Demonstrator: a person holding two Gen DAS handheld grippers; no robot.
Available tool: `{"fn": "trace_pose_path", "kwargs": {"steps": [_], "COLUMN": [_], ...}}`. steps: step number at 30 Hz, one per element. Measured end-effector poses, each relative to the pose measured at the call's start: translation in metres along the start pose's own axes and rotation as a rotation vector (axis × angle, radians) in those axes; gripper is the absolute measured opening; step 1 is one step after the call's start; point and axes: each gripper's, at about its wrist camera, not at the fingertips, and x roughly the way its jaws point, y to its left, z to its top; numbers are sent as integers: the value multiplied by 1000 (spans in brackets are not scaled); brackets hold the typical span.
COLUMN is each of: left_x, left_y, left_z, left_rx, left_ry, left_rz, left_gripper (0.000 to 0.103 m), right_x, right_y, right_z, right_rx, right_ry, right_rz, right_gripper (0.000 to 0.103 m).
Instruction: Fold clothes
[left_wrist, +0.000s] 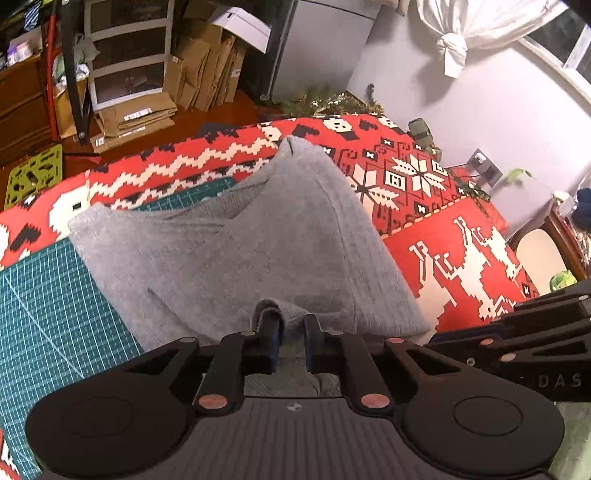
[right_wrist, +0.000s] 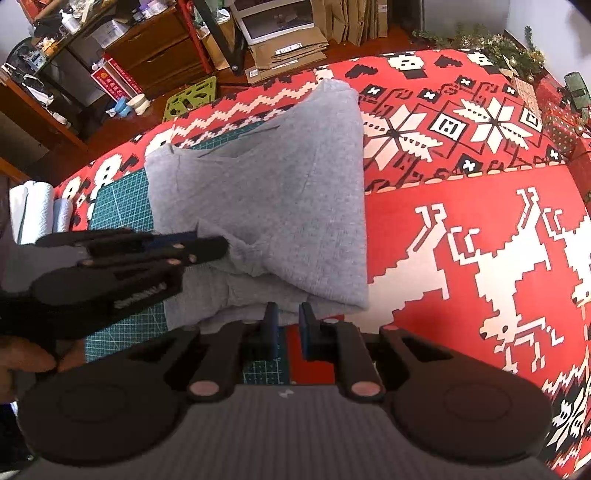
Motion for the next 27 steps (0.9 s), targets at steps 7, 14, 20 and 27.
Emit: {"fn": "trace_pose_path", "kwargs": {"steps": [7, 14, 20, 27], "left_x": [-6, 0, -17, -9], "left_y": [-6, -15, 8, 45], "left_z": [-15, -13, -5, -14], "left_rx": [77, 221, -102, -505], "left_ry": [6, 17, 108, 186], "left_rz": [19, 17, -107, -164], "left_gripper": [27, 5, 5, 5], "right_x": [-3, -4, -9, -5], "right_y": [-7, -8, -9, -4], "right_z": [-3, -6, -3, 1], "right_rx": [29, 25, 18, 23], "right_ry": [-1, -4, -19, -25], "right_rz": [1, 0, 6, 34], "right_gripper": [14, 15, 15, 15]}}
